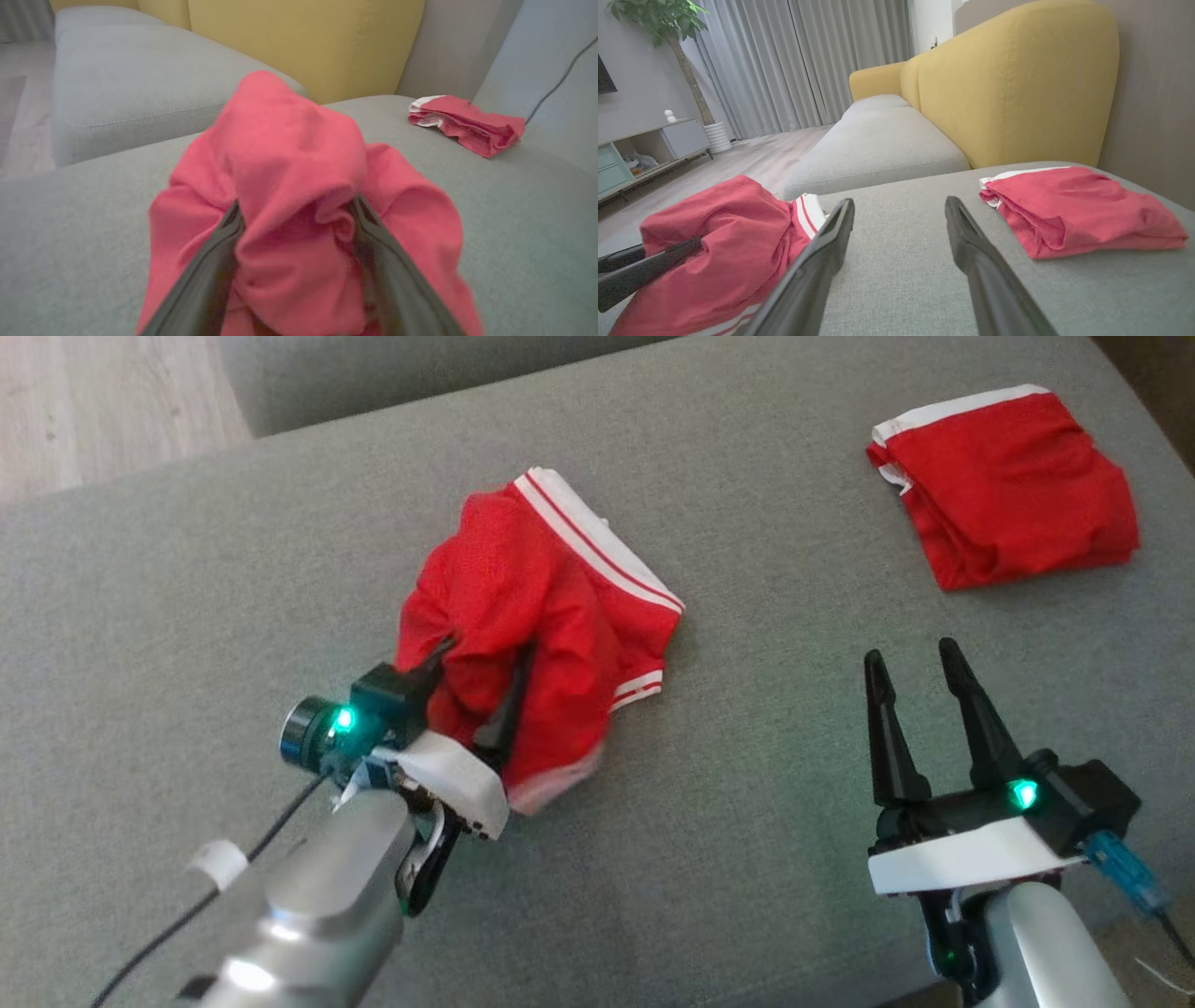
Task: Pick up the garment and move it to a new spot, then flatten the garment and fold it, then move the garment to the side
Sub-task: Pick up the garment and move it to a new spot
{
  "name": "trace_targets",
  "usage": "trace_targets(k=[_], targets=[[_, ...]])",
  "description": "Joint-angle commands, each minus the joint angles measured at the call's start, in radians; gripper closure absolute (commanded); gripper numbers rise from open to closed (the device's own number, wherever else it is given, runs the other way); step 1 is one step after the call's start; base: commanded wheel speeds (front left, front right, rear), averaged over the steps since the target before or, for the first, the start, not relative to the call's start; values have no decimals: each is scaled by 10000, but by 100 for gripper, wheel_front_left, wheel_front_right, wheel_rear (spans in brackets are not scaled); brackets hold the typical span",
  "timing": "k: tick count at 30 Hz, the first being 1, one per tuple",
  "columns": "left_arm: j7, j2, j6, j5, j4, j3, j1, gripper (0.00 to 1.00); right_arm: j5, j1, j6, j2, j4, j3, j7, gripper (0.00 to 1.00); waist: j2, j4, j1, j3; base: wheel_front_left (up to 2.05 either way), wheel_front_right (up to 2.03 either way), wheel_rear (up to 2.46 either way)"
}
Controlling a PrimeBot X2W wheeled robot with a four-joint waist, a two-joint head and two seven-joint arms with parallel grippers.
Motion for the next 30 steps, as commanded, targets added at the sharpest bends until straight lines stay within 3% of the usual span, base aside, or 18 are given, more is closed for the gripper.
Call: trace_targets(k=[1, 8, 16, 21, 30], targets=[[-121, 12, 242, 338, -486, 858, -163, 0, 78, -343, 67, 60, -240, 289, 4, 0, 0, 161, -1, 1, 0, 0, 0], [-124, -495, 1198, 2061, -2551, 3166, 2107, 0, 183, 133, 67, 67, 119, 162, 4, 0, 0, 1154, -1, -1009, 0, 0, 0], [-125, -869, 2014, 3719, -5253, 4939, 4836, 0, 273, 807, 67, 69, 165, 21, 4, 0, 0, 2253, -1, -2105, 0, 0, 0], [-125, -1028, 2207, 4313, -6598, 5835, 6456, 0, 308, 1332, 67, 69, 8, -199, 4, 0, 0, 2935, -1, -2579, 0, 0, 0], [-125, -1206, 1956, 4875, -7223, 6427, 7885, 0, 235, 2077, 67, 69, -30, -330, 4, 0, 0, 3376, -1, -2980, 0, 0, 0]])
